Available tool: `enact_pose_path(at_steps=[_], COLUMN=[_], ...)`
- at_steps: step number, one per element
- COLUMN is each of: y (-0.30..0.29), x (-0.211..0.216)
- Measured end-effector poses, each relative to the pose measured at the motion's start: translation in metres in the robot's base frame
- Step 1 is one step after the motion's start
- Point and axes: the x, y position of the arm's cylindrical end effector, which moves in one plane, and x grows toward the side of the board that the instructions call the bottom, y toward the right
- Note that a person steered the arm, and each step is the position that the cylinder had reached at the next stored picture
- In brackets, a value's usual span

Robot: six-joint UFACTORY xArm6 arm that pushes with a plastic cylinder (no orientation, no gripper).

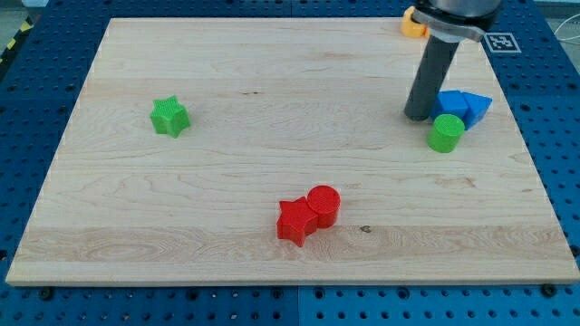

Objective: Push the green circle to the center

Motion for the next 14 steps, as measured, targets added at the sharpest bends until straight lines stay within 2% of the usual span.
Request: enact_pose_path(at_steps=[1,2,4,8,9,11,14], y=[-0.035,-0.040,-0.018,0.050,0.069,0.068,-0.037], x=[0.025,0.047,0.078,0.080,0.072,0.034,0.026])
